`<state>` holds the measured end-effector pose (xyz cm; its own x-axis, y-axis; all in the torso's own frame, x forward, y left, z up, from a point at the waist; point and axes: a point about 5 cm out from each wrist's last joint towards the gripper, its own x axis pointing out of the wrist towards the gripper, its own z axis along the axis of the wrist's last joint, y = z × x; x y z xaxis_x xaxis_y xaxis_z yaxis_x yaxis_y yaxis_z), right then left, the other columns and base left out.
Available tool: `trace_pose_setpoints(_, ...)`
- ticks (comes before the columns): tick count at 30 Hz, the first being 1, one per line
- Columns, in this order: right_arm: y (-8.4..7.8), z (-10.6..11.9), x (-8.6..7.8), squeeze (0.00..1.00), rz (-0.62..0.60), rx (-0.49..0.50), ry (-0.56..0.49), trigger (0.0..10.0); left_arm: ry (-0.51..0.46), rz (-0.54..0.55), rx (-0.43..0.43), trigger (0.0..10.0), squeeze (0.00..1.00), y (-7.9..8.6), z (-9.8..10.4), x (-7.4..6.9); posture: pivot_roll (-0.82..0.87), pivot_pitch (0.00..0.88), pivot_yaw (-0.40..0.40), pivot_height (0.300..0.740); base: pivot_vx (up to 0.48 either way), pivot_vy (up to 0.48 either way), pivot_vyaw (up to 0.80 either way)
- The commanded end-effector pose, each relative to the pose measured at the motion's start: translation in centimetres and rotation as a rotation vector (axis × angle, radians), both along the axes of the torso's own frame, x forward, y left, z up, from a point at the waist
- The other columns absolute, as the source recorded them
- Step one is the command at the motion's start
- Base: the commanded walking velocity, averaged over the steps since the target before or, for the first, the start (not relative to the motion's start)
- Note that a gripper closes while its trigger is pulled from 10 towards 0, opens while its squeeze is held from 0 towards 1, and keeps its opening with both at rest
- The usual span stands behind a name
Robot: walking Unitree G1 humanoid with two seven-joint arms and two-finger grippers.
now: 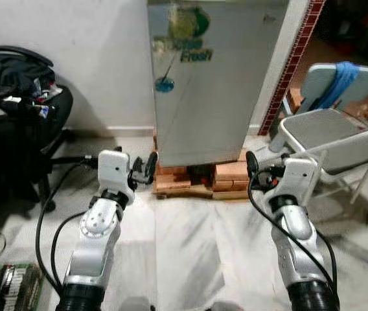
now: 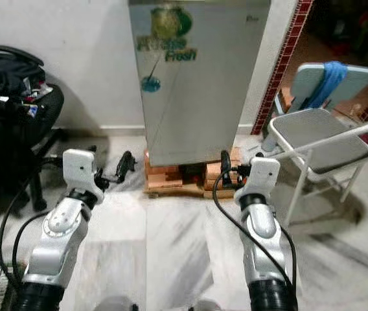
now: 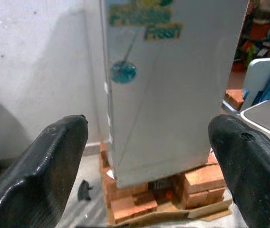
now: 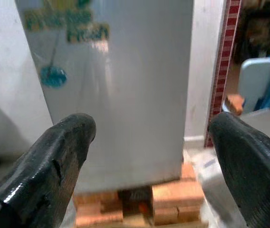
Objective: Restocking fridge
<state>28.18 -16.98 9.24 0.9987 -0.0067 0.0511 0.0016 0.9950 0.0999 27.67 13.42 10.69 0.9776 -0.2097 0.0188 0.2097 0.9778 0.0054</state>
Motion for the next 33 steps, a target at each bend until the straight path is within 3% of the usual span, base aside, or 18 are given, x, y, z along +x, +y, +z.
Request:
trace_pose_setpoints(1,0.3,-0.4,-0.3,0.00,-0.003,0.016,0.020,10.0,0.035,0.036,0.004,10.0,0.00,1.2,-0.6,-0.5,0.02,0.045,-0.008,0.740,0.337,0.341,-0.80)
trace_pose_setpoints(19,0.6,0.1,0.3,0.00,0.016,0.000,0.011,10.0,0.031,0.088,0.016,10.0,0.00,1.8,-0.4,-0.6,0.04,0.061,-0.014,0.740,0.301,0.373,-0.58)
trace_pose_setpoints(33,-0.2,-0.1,0.0,0.00,-0.004,-0.008,0.017,10.0,0.056,0.121,0.036,10.0,0.00,2.8,-0.9,-1.4,0.04,0.062,-0.014,0.740,0.000,0.432,-0.62)
